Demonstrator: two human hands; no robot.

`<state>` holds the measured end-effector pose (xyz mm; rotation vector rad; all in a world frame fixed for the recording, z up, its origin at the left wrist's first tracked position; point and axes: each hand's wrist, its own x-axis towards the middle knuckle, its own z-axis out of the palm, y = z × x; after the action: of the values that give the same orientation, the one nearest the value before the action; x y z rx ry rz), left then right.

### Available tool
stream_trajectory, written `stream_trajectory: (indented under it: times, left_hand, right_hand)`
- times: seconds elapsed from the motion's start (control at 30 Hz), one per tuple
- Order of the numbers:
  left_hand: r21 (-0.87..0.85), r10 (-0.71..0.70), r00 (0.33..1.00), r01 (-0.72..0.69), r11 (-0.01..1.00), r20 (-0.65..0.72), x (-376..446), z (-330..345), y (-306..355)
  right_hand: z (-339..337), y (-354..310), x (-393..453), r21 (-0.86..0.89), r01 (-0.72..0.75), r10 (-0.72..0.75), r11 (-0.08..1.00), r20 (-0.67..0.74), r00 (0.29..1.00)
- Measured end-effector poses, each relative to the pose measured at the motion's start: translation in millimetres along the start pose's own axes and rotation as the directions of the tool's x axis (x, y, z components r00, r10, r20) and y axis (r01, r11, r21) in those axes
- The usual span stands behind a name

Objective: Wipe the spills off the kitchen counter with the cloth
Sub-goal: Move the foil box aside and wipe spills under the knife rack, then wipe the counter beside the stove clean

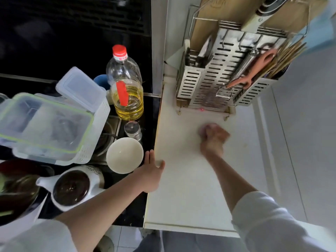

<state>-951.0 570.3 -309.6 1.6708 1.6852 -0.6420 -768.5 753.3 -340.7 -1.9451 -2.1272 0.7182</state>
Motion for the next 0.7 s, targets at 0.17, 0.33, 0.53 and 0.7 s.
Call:
stream_trajectory:
  times: [0.17, 0.33, 0.53, 0.7]
  left_hand:
    - [-0.01, -0.016, 1.0, 0.016, 1.0, 0.003, -2, -2, -1]
    - [0.053, -0.029, 1.0, 0.028, 0.998, 0.008, -12, -14, 8]
    - [0.006, -0.051, 0.994, 0.051, 0.999, 0.099, -13, -24, 11]
    - [0.008, -0.079, 0.988, 0.078, 0.997, 0.136, -20, -31, 15]
  right_hand:
    - [23, -12, -20, 0.038, 0.691, -0.643, 0.721, 0.408, 0.648]
    - [21, -37, 31, -0.222, 0.163, -0.096, 0.961, 0.284, 0.954]
    - [46, -67, -15, -0.017, 0.502, -0.422, 0.865, 0.517, 0.745]
    - [-5, 10, -59, 0.019, 0.41, -0.363, 0.912, 0.506, 0.782]
